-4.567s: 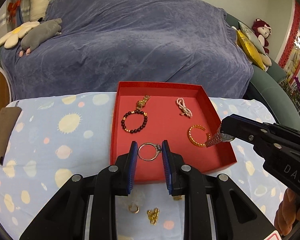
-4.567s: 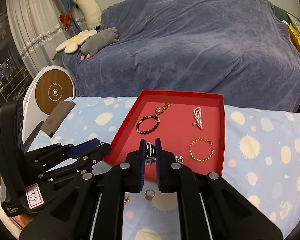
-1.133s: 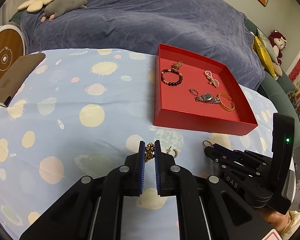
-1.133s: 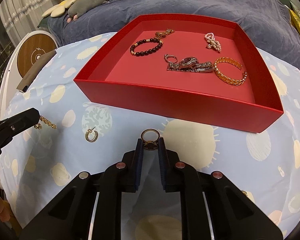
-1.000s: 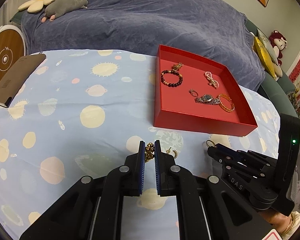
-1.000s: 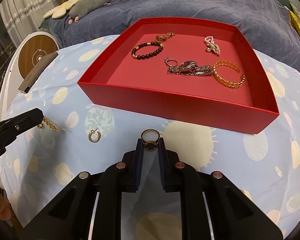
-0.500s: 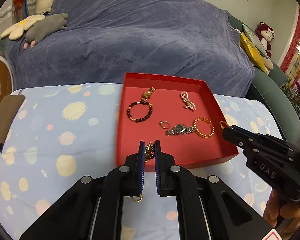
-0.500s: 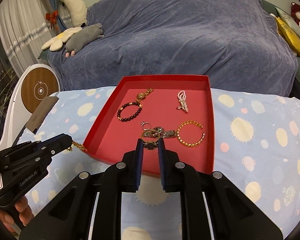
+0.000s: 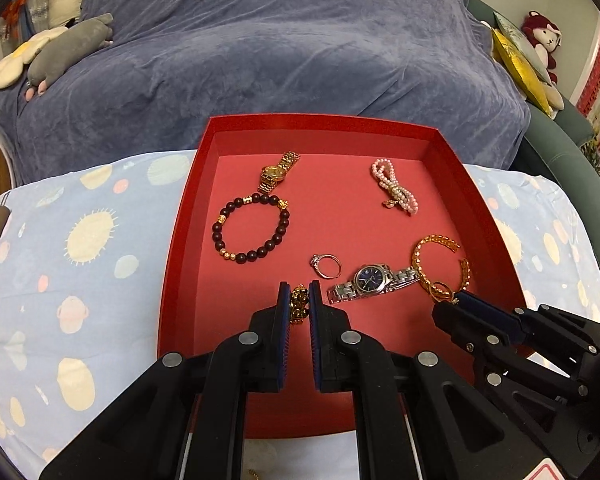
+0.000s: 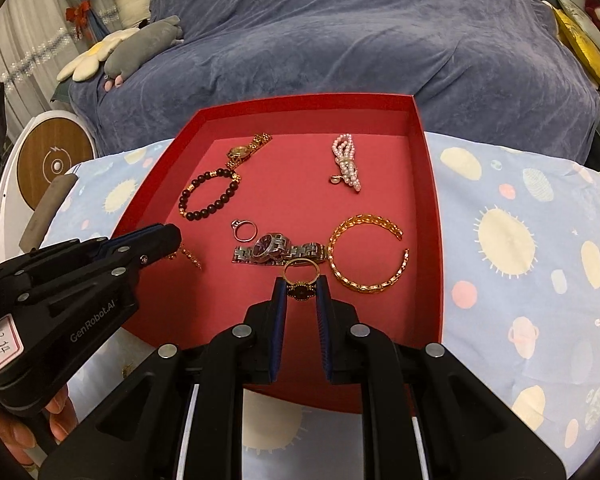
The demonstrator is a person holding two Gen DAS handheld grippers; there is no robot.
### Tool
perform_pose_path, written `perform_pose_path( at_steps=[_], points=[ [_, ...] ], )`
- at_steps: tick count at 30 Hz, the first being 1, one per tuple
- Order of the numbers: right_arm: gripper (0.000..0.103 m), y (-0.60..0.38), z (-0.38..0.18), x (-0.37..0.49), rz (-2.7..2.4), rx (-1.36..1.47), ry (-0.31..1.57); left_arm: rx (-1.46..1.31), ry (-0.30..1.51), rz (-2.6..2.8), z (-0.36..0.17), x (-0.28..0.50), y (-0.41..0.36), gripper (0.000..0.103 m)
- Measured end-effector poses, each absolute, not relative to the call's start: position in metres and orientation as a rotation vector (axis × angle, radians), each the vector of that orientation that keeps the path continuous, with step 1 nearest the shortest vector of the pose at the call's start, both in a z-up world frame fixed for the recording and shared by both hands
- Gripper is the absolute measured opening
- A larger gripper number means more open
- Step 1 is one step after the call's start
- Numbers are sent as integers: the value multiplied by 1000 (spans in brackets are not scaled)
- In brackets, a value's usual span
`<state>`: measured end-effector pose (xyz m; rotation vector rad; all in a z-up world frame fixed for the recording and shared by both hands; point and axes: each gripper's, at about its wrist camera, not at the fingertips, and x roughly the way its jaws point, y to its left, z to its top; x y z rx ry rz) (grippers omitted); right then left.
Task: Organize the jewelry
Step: 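Lower the gold chain and red-stone ring into the red box and open both grippers, then move the right gripper over the gold hoop earring and close on it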
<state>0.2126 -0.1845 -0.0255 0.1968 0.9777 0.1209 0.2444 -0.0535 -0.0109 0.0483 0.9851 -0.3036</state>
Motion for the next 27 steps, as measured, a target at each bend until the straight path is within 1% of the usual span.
perform_pose_path(
  at_steps=[2,4,5,6,7,9,10,14,18,22,27],
  points=[
    [15,-184,-27,216,121,201,978,49,991,-296,-14,247,-52,7],
    [16,-186,-26,216,120,210,971,41,983,-271,-14,248,-48,16],
    [17,-188,-24,215,115,214,967,33,982,-266,-13,248,-46,25],
    [20,-190,-21,214,106,220,959,24,975,-267,-11,248,-43,30],
    [21,-194,-17,211,99,231,949,19,967,-266,-8,248,-40,32],
    [29,-203,-7,204,89,264,923,3,951,-262,0,247,-33,36],
    [31,-208,-1,201,85,278,908,-12,947,-261,4,246,-29,38],
    [34,-221,27,175,69,300,841,-67,928,-247,22,233,-7,39],
    [39,-229,44,140,73,297,813,-34,895,-218,36,208,6,39],
    [39,-233,48,114,70,263,813,-41,895,-200,41,184,19,39],
    [39,-241,40,88,66,305,830,-51,902,-202,36,152,26,39]
  ],
)
